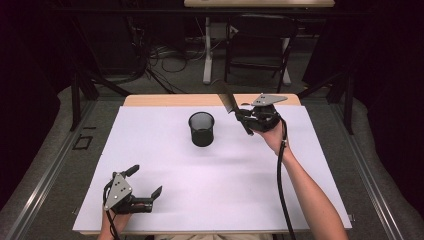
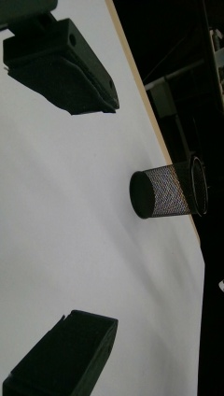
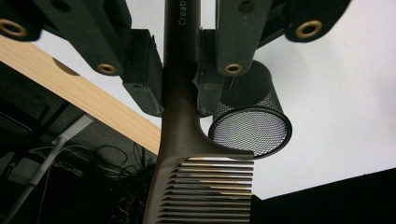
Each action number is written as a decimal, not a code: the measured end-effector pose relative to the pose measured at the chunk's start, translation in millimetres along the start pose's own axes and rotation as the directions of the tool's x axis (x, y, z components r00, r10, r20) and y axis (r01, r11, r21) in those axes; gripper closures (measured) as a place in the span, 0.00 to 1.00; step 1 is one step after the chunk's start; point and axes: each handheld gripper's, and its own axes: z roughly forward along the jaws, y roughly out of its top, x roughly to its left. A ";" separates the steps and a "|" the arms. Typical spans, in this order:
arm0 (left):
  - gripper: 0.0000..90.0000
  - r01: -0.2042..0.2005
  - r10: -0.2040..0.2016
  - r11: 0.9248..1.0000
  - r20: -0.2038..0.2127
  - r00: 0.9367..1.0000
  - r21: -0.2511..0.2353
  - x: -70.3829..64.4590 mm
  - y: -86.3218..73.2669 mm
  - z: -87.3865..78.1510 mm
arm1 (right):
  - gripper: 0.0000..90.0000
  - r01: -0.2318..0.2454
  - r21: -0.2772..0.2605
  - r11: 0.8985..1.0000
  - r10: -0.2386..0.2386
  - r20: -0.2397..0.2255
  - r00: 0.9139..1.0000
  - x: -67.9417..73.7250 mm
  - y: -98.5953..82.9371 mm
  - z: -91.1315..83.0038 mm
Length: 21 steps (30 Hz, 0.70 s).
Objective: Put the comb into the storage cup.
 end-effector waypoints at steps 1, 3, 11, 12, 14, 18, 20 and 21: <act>0.00 0.000 0.000 1.000 0.000 1.000 0.001 0.0 0.0 -0.1 | 0.81 0.001 -0.001 1.000 -0.001 -0.001 1.000 0.1 0.4 0.1; 0.00 0.002 -0.002 1.000 -0.001 1.000 -0.002 -0.1 0.2 -0.3 | 0.81 -0.002 0.000 1.000 0.002 -0.002 1.000 0.5 1.1 0.2; 0.00 -0.002 0.002 1.000 -0.002 1.000 -0.004 -0.4 0.7 -1.0 | 0.81 -0.003 -0.012 1.000 0.003 -0.005 1.000 2.6 5.4 0.0; 0.00 -0.001 0.001 1.000 -0.002 1.000 -0.005 -0.3 0.7 -1.1 | 0.81 -0.002 -0.013 1.000 0.002 -0.005 1.000 2.9 6.0 -0.1; 0.00 0.003 -0.003 1.000 -0.003 1.000 -0.003 0.0 0.4 -0.8 | 0.81 0.000 -0.016 1.000 0.000 -0.007 1.000 3.6 7.4 0.3; 0.00 0.000 0.000 1.000 0.000 1.000 0.000 -0.5 0.4 -0.2 | 0.81 0.000 -0.021 1.000 -0.001 -0.011 1.000 5.6 9.4 1.7; 0.00 0.002 -0.002 1.000 -0.002 1.000 -0.005 -0.6 0.5 -0.5 | 0.81 0.002 -0.020 1.000 -0.002 -0.012 1.000 6.0 10.4 2.9; 0.00 0.001 -0.001 1.000 -0.002 1.000 -0.006 -0.5 0.6 -0.7 | 0.81 0.001 -0.021 1.000 -0.002 -0.012 1.000 6.2 10.8 3.5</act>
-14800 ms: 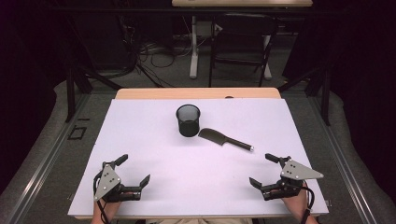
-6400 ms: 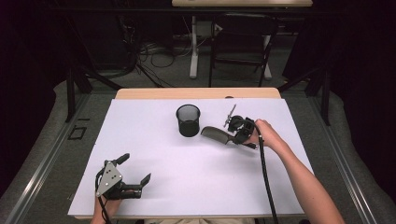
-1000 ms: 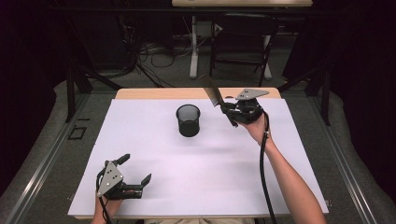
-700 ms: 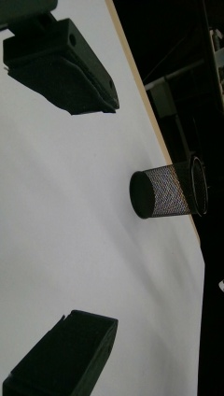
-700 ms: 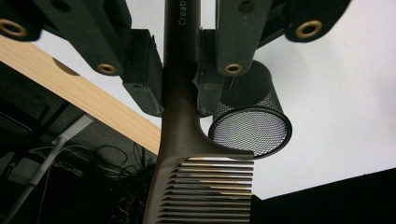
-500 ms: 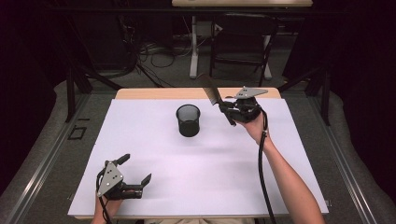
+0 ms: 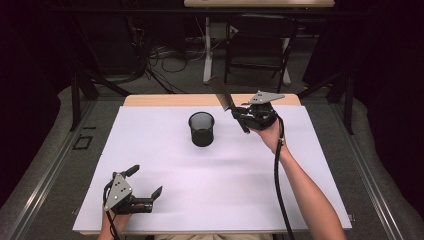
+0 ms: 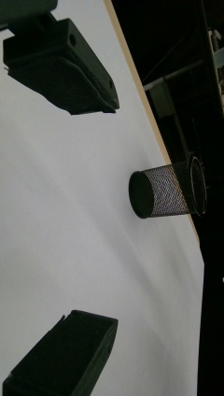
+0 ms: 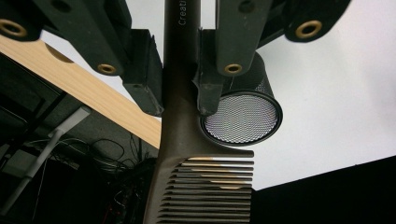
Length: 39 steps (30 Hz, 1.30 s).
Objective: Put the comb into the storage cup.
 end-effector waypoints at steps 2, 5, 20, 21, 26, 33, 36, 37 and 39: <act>0.00 -0.003 0.003 1.000 -0.001 1.000 0.001 -0.3 0.2 -0.5 | 0.81 -0.003 -0.003 1.000 0.003 0.000 1.000 0.5 0.7 0.9; 0.00 -0.001 0.001 1.000 0.000 1.000 0.001 -0.1 0.1 -0.4 | 0.81 -0.005 -0.007 1.000 0.005 -0.003 1.000 1.4 2.4 1.8; 0.00 0.004 -0.004 1.000 0.006 1.000 0.005 0.6 -0.6 0.8 | 0.81 0.004 -0.018 1.000 -0.004 -0.020 1.000 7.1 12.7 9.0; 0.00 0.002 -0.002 1.000 0.005 1.000 0.005 0.2 -0.6 0.7 | 0.81 0.003 -0.018 1.000 -0.003 -0.021 1.000 7.7 13.3 9.8; 0.00 0.005 -0.005 1.000 0.005 1.000 0.002 0.0 -0.3 0.1 | 0.81 0.004 -0.016 1.000 -0.004 -0.023 1.000 9.8 16.1 12.8; 0.00 0.001 -0.001 1.000 0.005 1.000 0.001 -0.3 0.0 -0.2 | 0.81 0.006 -0.024 1.000 -0.007 -0.028 1.000 12.6 20.6 14.5; 0.00 0.005 -0.005 1.000 0.004 1.000 0.001 -0.1 -0.3 0.0 | 0.81 0.010 -0.025 1.000 -0.011 -0.028 1.000 13.3 21.7 15.8; 0.00 0.005 -0.005 1.000 0.004 1.000 0.002 0.0 -0.3 0.1 | 0.81 0.012 -0.025 1.000 -0.013 -0.029 0.999 13.3 21.9 16.4; 0.00 0.002 -0.002 1.000 0.005 1.000 0.003 0.0 -0.4 0.3 | 0.81 0.011 -0.024 1.000 -0.012 -0.032 0.999 13.7 22.2 17.6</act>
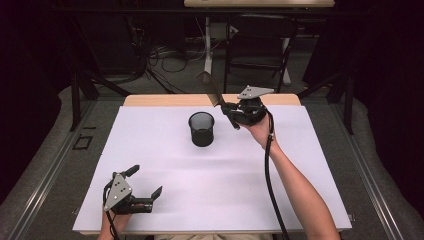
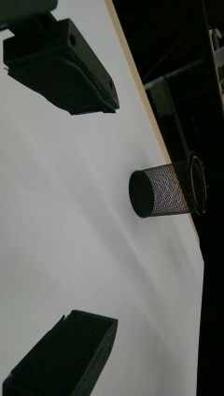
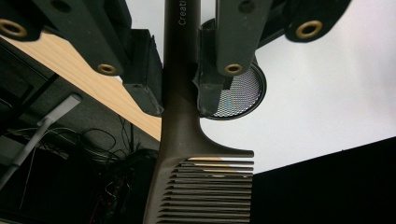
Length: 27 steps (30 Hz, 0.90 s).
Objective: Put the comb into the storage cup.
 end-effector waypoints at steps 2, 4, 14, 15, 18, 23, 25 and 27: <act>0.00 -0.002 0.002 1.000 0.001 1.000 0.000 0.0 0.1 0.0 | 0.81 0.001 -0.001 1.000 -0.001 0.000 1.000 0.5 0.5 1.2; 0.00 -0.001 0.001 1.000 0.001 1.000 0.001 0.2 -0.2 0.1 | 0.81 0.003 0.000 1.000 -0.003 -0.002 1.000 1.3 1.0 2.2; 0.00 0.000 0.000 1.000 -0.001 1.000 0.001 0.3 -0.5 -0.1 | 0.81 0.000 -0.020 1.000 0.000 -0.010 1.000 4.1 3.8 6.7; 0.00 0.000 0.000 1.000 -0.002 1.000 0.001 0.6 -0.5 -0.3 | 0.81 -0.003 -0.020 1.000 0.003 -0.012 1.000 4.5 4.0 7.1; 0.00 0.002 -0.002 1.000 -0.004 1.000 -0.003 0.5 -0.1 -0.8 | 0.81 -0.002 -0.022 1.000 0.002 -0.010 1.000 5.2 4.5 9.0; 0.00 0.002 -0.002 1.000 0.003 1.000 -0.007 0.3 -0.4 -0.7 | 0.81 0.006 -0.027 1.000 -0.006 -0.011 1.000 7.4 5.6 10.7; 0.00 0.002 -0.002 1.000 0.004 1.000 -0.003 0.9 -0.4 -0.4 | 0.81 0.004 -0.031 1.000 -0.005 -0.013 1.000 7.8 5.6 12.5; 0.00 0.000 0.000 1.000 0.007 1.000 -0.002 0.5 -0.4 0.3 | 0.81 0.004 -0.033 0.999 -0.005 -0.013 1.000 8.6 5.9 14.4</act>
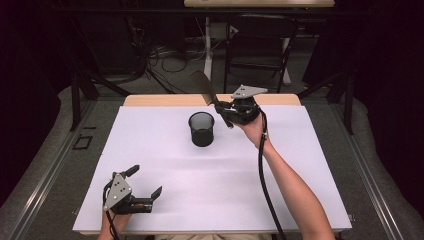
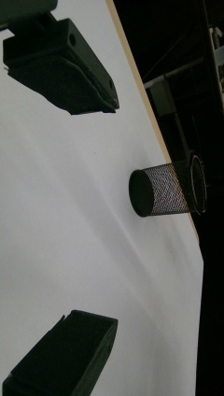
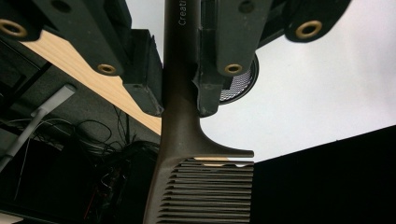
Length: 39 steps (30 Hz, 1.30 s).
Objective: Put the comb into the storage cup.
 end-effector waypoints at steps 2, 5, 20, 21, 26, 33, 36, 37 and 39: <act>0.00 -0.001 0.001 1.000 0.000 1.000 0.000 -0.7 0.3 0.2 | 0.81 0.001 0.001 1.000 -0.001 0.000 1.000 0.5 0.4 1.2; 0.00 0.001 -0.001 1.000 0.003 1.000 0.001 -0.8 0.0 0.7 | 0.81 -0.001 -0.006 1.000 0.001 0.000 1.000 1.4 0.8 2.7; 0.00 -0.003 0.003 1.000 0.000 1.000 0.000 -0.6 0.4 0.0 | 0.81 -0.003 -0.041 0.999 0.003 0.003 1.000 6.4 5.4 8.6; 0.00 -0.002 0.002 1.000 -0.001 1.000 0.000 -0.4 0.4 0.0 | 0.81 -0.005 -0.044 0.999 0.005 0.002 1.000 6.4 5.8 8.5; 0.00 0.000 0.000 1.000 0.000 1.000 0.002 -0.8 0.2 1.0 | 0.81 -0.011 -0.058 0.998 0.011 0.005 1.000 6.2 7.8 8.3; 0.00 0.000 0.000 1.000 0.000 1.000 0.003 -0.5 0.2 0.6 | 0.81 -0.018 -0.068 0.998 0.019 0.006 1.000 6.4 9.5 10.5; 0.00 0.001 -0.001 1.000 0.001 1.000 0.005 -0.5 0.0 1.4 | 0.81 -0.016 -0.067 0.998 0.016 0.004 1.000 7.0 11.2 11.4; 0.00 -0.001 0.001 1.000 0.003 1.000 0.006 -0.5 0.0 1.6 | 0.81 -0.015 -0.066 0.998 0.015 0.003 1.000 7.3 11.8 11.8; 0.00 -0.003 0.003 1.000 0.004 1.000 0.006 -0.7 0.1 1.7 | 0.81 -0.011 -0.068 0.998 0.011 0.004 1.000 7.8 12.9 12.3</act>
